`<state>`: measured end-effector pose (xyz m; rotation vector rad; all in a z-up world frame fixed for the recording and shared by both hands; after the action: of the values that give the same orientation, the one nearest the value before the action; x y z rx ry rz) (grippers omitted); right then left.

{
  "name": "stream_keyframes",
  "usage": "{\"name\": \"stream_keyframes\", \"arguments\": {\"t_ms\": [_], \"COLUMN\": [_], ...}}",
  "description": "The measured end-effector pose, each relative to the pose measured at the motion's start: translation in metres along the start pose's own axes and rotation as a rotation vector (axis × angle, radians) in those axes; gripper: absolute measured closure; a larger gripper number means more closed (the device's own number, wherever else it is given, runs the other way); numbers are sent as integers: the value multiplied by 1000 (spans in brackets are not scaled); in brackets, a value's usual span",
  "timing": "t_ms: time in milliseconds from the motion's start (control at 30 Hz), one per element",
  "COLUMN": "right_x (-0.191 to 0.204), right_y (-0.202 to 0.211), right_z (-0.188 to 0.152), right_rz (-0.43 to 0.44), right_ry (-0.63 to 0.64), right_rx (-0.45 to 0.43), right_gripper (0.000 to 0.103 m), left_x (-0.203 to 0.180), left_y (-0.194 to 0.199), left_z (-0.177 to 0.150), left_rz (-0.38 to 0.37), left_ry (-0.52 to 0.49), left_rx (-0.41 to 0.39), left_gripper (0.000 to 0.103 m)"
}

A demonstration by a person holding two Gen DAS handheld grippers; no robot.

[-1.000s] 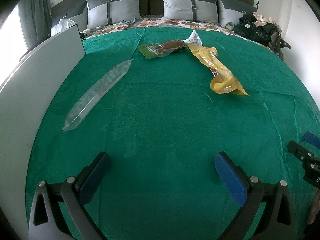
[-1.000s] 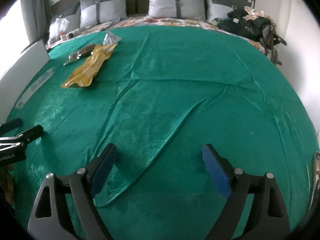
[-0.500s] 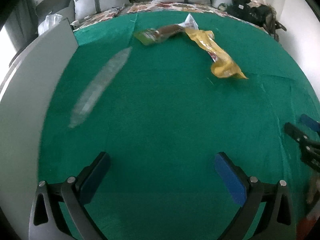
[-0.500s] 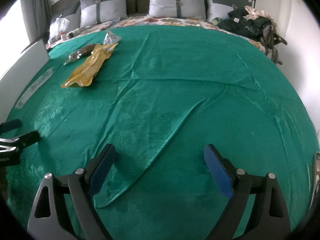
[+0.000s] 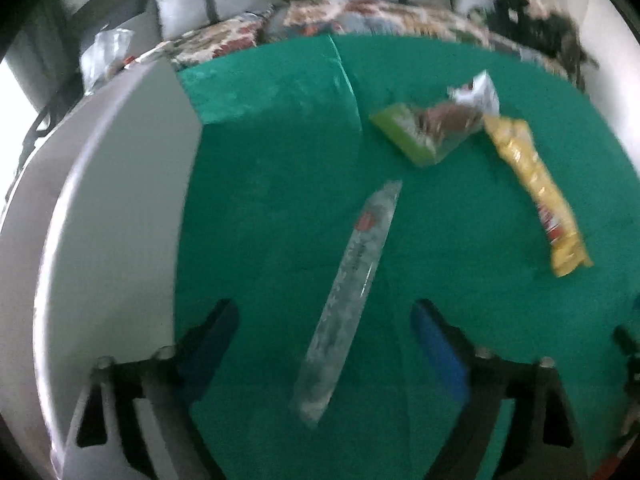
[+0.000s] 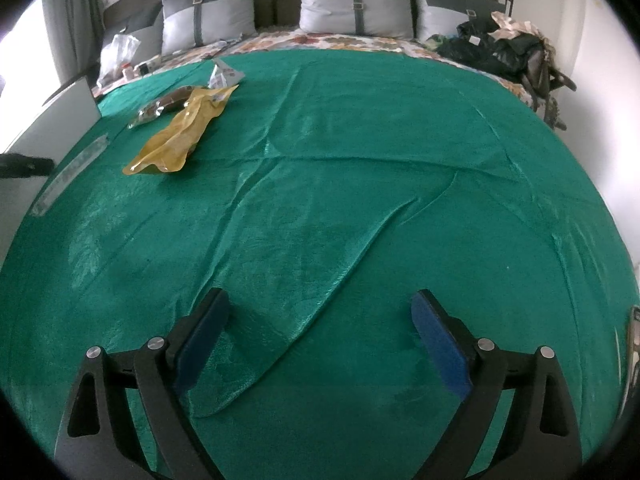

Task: Organize snacks
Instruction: 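Lower the left gripper onto the long clear stick packet and close on it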

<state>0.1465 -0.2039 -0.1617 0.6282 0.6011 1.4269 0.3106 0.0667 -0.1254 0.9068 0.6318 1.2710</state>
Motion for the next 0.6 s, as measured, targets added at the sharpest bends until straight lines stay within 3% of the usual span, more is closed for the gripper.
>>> {"name": "stream_keyframes", "arguments": {"t_ms": [67,100,133,200,300,400,533,600], "right_x": [0,0,0,0,0,0,0,0], "right_y": [0,0,0,0,0,0,0,0], "right_z": [0,0,0,0,0,0,0,0], "right_rz": [0,0,0,0,0,-1,-1,-1], "right_ry": [0,0,0,0,0,0,0,0], "right_rx": [0,0,0,0,1,0,0,0], "right_gripper": [8,8,8,8,7,7,7,7], "left_x": [-6,-4,-3,-1,-3,-12,-36,-43], "left_y": [-11,-7,-7,-4,8,26,52,60], "left_z": [-3,-5,-7,-12,-30,-58,-97,-103], "left_rz": [-11,-33,-50,-74,-79,-135,-179,-177], "left_ry": [-26,-17,-3,40,81,148,162,165], "left_rx": [18,-3,1,3,4,22,20,3], "left_gripper": [46,66,75,82,84,84,84,76]}}
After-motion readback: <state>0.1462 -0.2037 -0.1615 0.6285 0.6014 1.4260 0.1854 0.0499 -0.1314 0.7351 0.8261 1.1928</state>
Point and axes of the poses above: each gripper's, at about its wrist camera, not at the fingertips, and y roughly against the way its jaws point, x to its left, z to its top, the point moved 2 cm from there along -y, roughly the way its jaws point, and after that the axes turned 7 degrees about -x, right-handed, at the moved point
